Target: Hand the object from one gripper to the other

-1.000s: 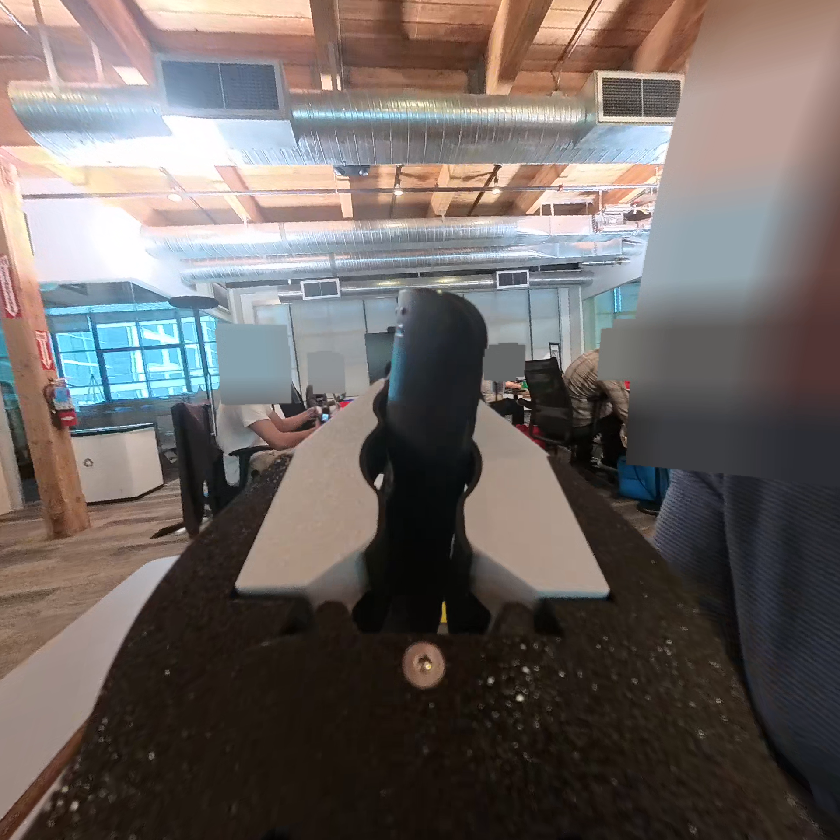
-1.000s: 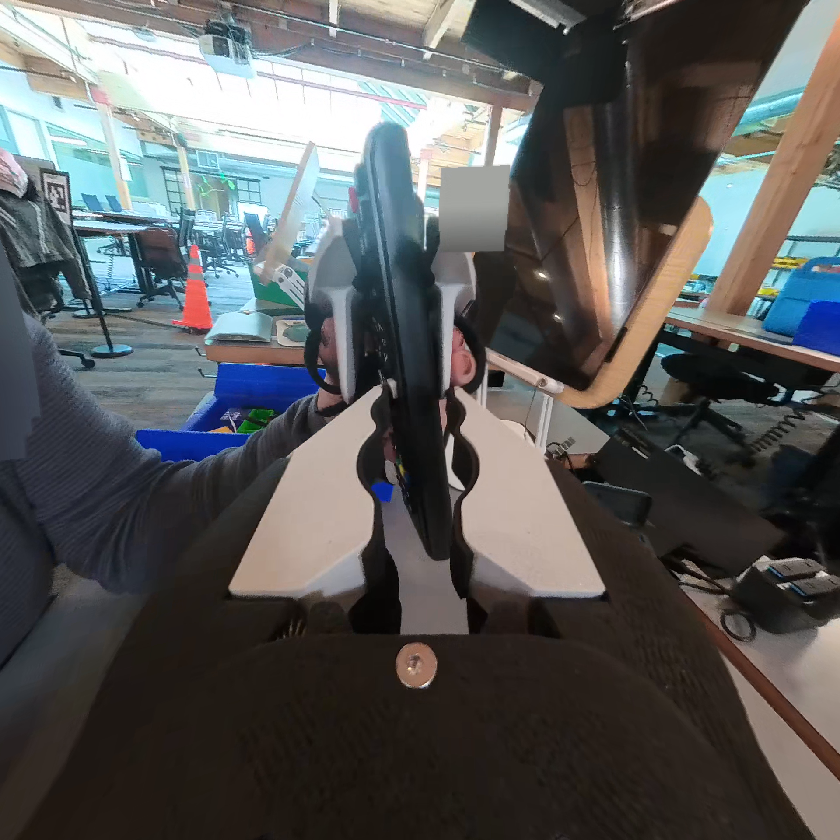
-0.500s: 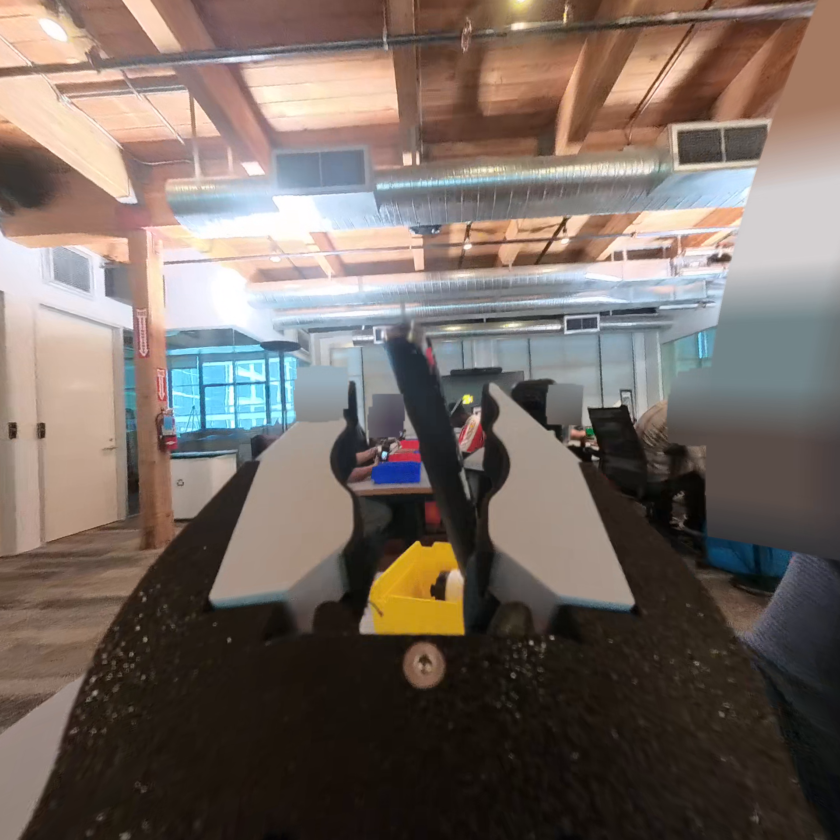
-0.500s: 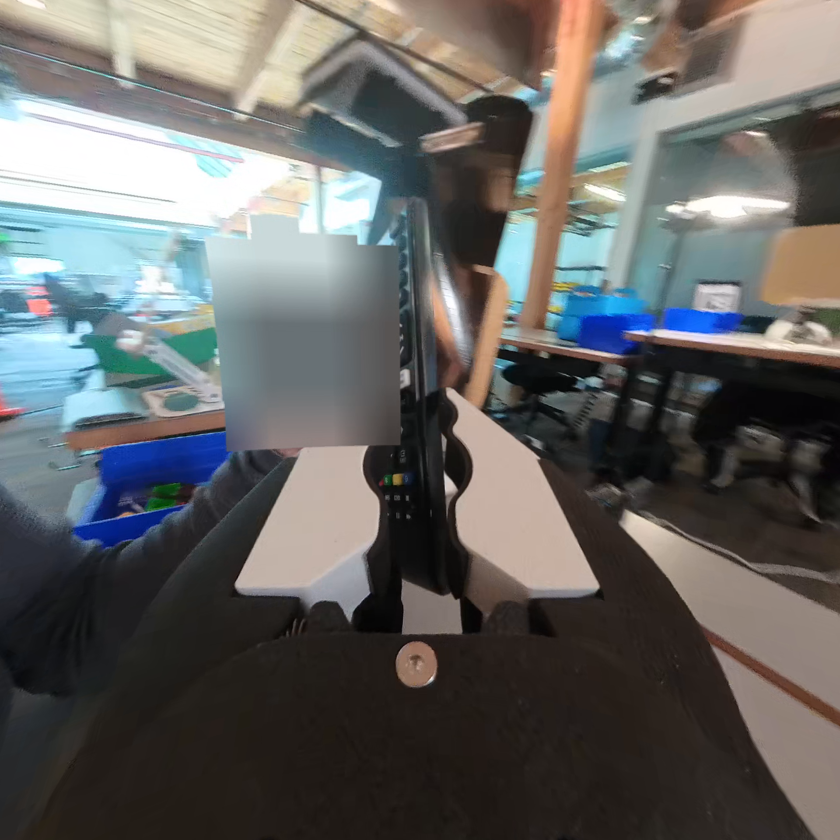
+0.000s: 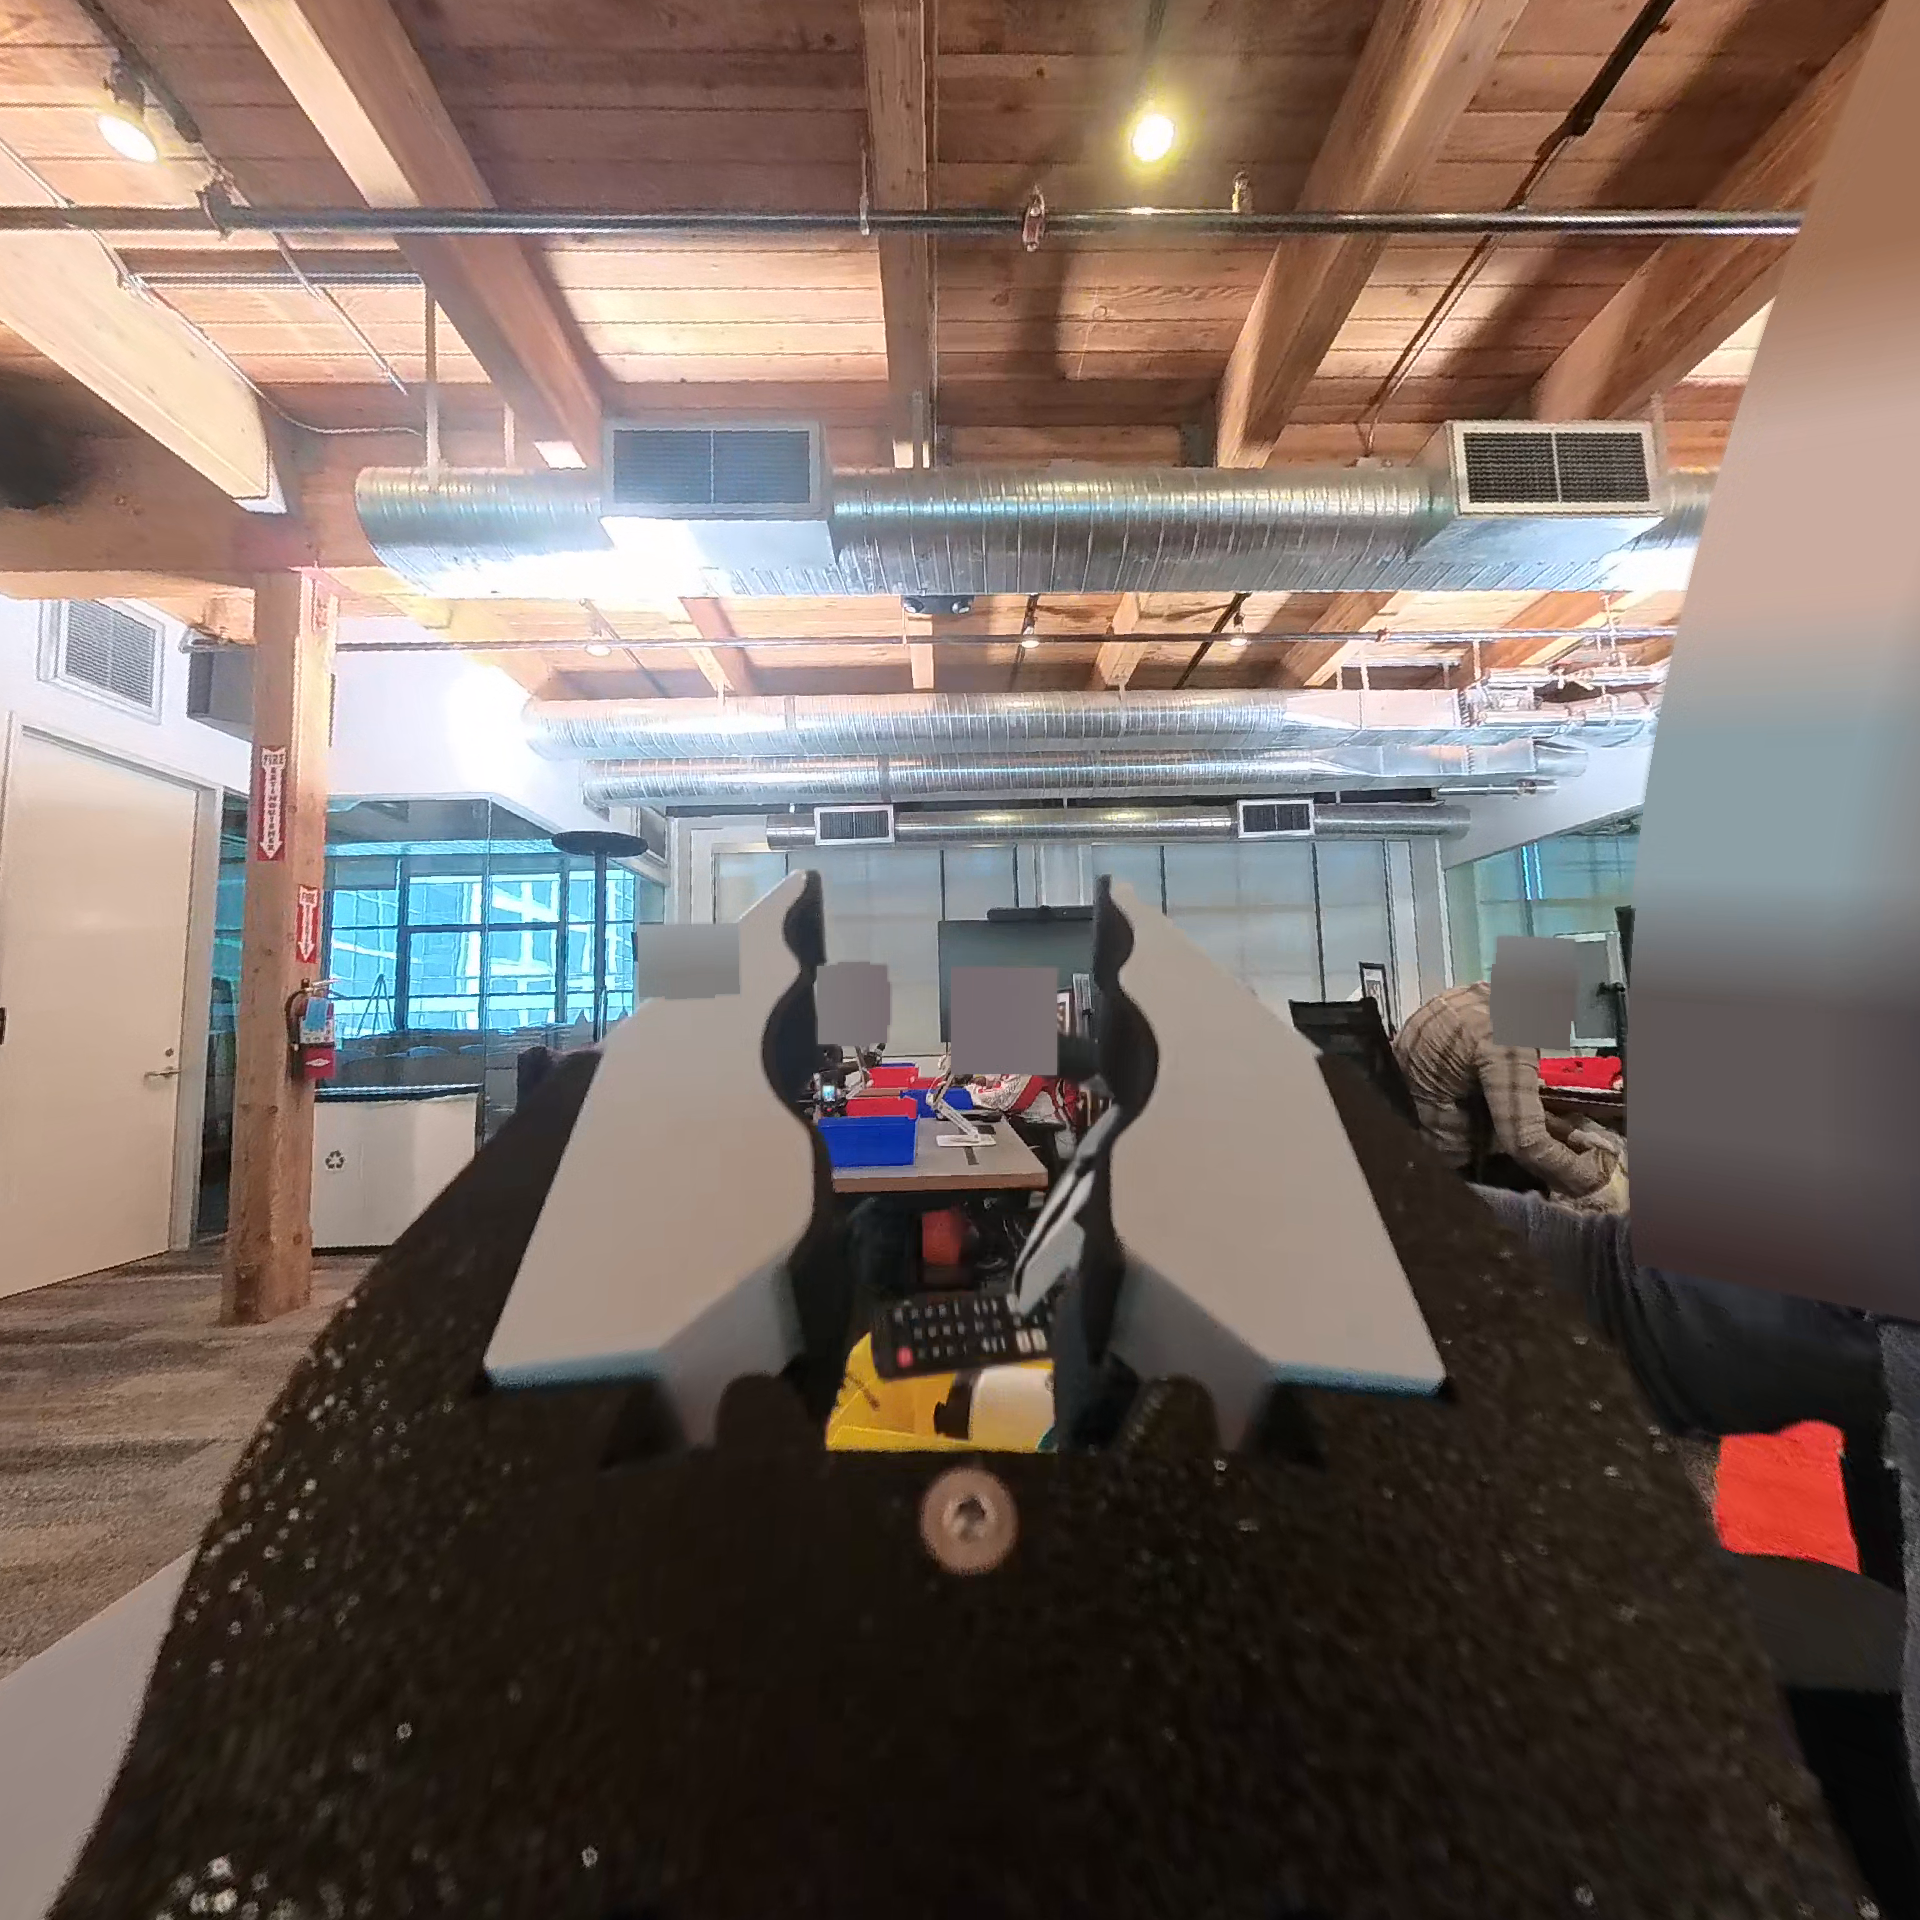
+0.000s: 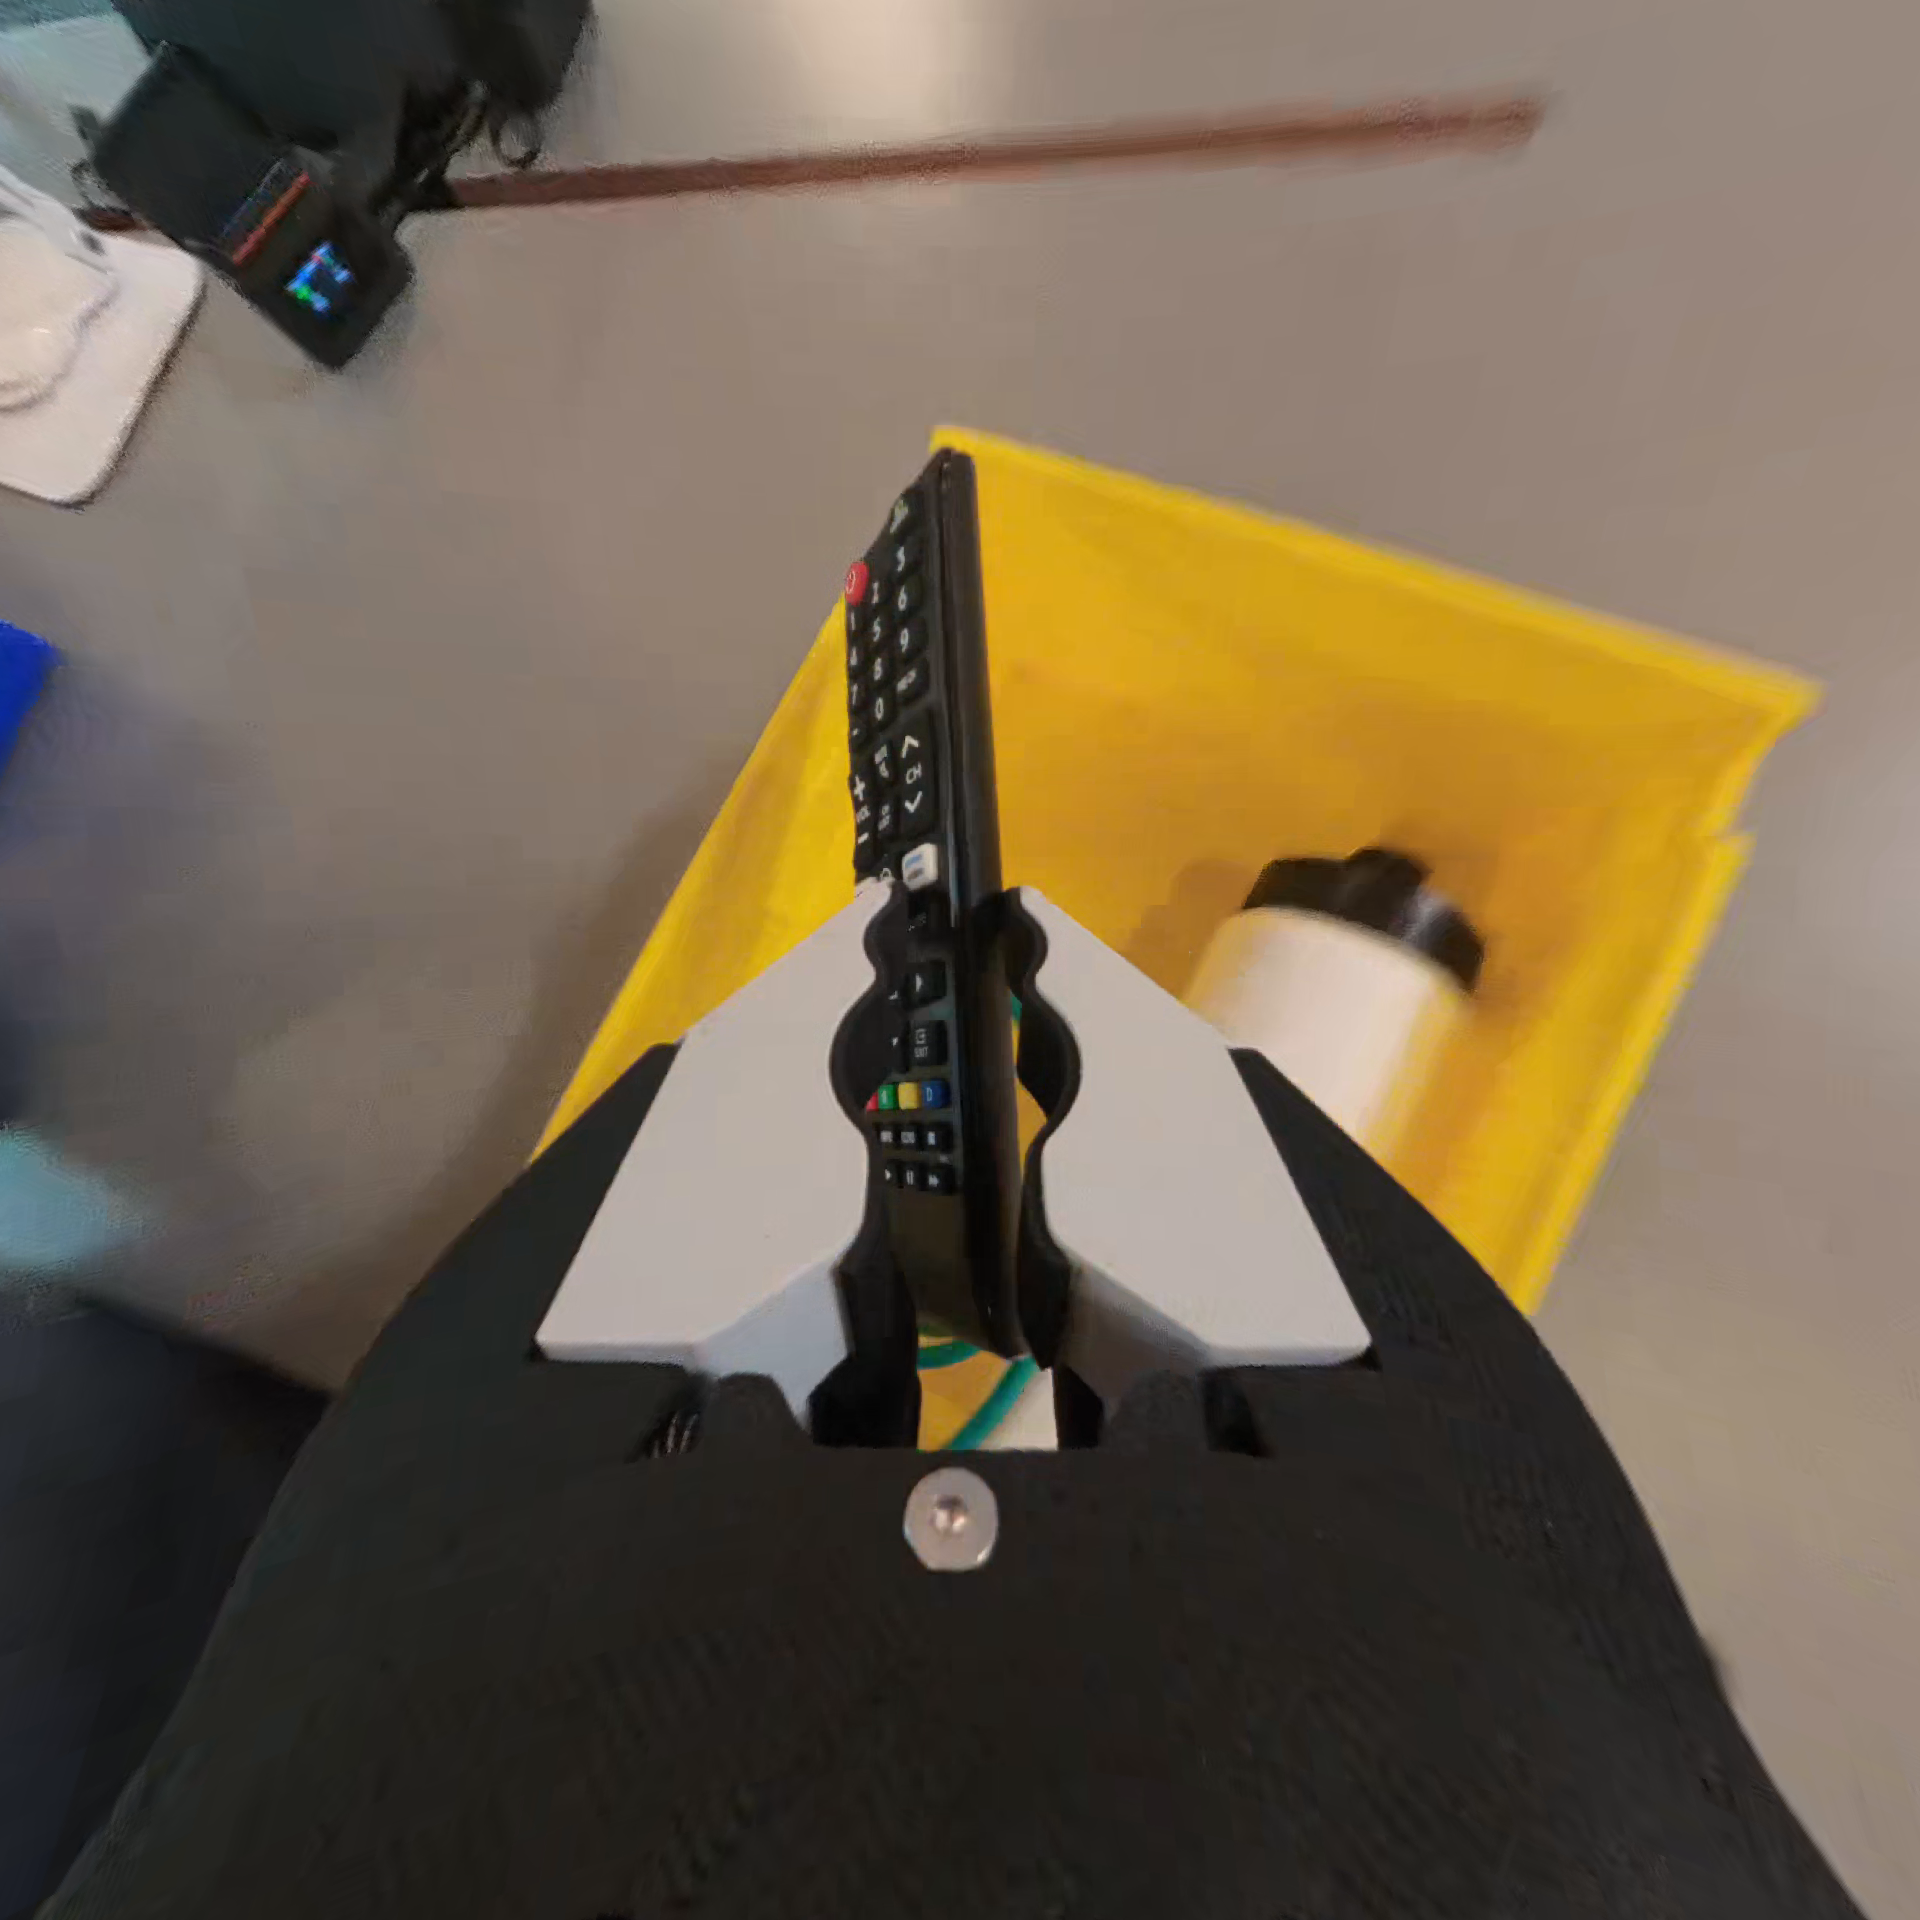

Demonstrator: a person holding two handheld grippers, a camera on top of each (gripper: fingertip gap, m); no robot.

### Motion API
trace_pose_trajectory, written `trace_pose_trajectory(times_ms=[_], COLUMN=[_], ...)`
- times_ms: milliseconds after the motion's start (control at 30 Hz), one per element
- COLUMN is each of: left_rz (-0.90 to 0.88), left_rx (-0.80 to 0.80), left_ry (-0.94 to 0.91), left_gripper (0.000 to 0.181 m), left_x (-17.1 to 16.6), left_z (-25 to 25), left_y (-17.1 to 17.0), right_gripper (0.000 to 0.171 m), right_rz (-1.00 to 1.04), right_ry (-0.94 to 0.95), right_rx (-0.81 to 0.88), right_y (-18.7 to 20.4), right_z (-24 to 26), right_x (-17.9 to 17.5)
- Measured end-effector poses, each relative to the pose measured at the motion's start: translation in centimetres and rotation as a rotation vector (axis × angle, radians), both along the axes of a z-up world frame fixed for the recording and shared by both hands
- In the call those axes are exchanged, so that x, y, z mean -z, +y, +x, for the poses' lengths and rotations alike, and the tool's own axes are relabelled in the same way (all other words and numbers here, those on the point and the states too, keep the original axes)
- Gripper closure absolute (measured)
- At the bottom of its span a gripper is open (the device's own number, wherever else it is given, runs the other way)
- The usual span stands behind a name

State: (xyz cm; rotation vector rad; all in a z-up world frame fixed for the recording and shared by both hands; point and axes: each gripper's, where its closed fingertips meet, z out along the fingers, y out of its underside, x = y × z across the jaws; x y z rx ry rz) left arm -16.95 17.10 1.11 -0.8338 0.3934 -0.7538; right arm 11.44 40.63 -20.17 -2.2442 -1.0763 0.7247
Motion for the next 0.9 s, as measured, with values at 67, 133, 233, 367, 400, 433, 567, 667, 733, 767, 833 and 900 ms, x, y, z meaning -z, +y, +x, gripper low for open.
trace_pose_trajectory(times_ms=[67, 133, 233, 367, 400, 433, 567, 667, 733, 767, 833, 900], left_rz=[0.006, 0.009, 0.018, 0.027, 0.029, 0.030, -0.052, -0.262, -0.327, -0.333, -0.352, -0.373], left_rx=[-0.001, -0.005, -0.015, -0.009, -0.009, -0.010, -0.033, -0.100, -0.179, -0.220, -0.300, -0.360], left_ry=[-0.001, 0.002, -0.001, -0.023, -0.028, -0.032, -0.049, -0.095, -0.125, -0.135, -0.149, -0.135], left_gripper=[0.133, 0.133, 0.135, 0.137, 0.137, 0.137, 0.138, 0.137, 0.137, 0.137, 0.138, 0.138], left_x=[-0.1, -0.2, -0.3, -0.4, -0.4, -0.5, -0.1, 1.2, 1.9, 2.1, 2.6, 3.1], left_z=[0.0, -0.1, -0.3, -0.9, -1.1, -1.3, -2.0, -3.3, -4.4, -4.9, -5.8, -6.0], left_y=[-0.2, -0.3, -0.5, -0.8, -0.9, -0.9, -0.1, 1.9, 2.8, 3.0, 3.5, 4.0], right_gripper=[0.156, 0.156, 0.156, 0.155, 0.155, 0.149, 0.096, 0.090, 0.093, 0.095, 0.099, 0.101], right_rz=[-0.102, -0.112, -0.120, -0.148, -0.164, -0.182, -0.036, 0.313, 0.537, 0.637, 0.805, 0.940], right_ry=[0.017, 0.018, 0.003, -0.029, -0.045, -0.054, 0.003, 0.142, 0.250, 0.303, 0.393, 0.487], right_rx=[0.034, 0.105, 0.238, 0.292, 0.276, 0.254, 0.226, 0.241, 0.218, 0.199, 0.151, 0.137], right_y=[-1.0, -1.5, -2.1, -4.2, -4.9, -5.7, -5.8, -5.0, -5.9, -6.6, -8.1, -9.0], right_z=[-0.2, 0.0, 0.4, 0.1, -0.1, -0.5, -1.7, -4.1, -7.1, -9.0, -13.2, -17.3], right_x=[1.8, 2.8, 4.3, 6.6, 7.2, 7.7, 4.7, -2.3, -6.8, -8.6, -10.7, -11.3])
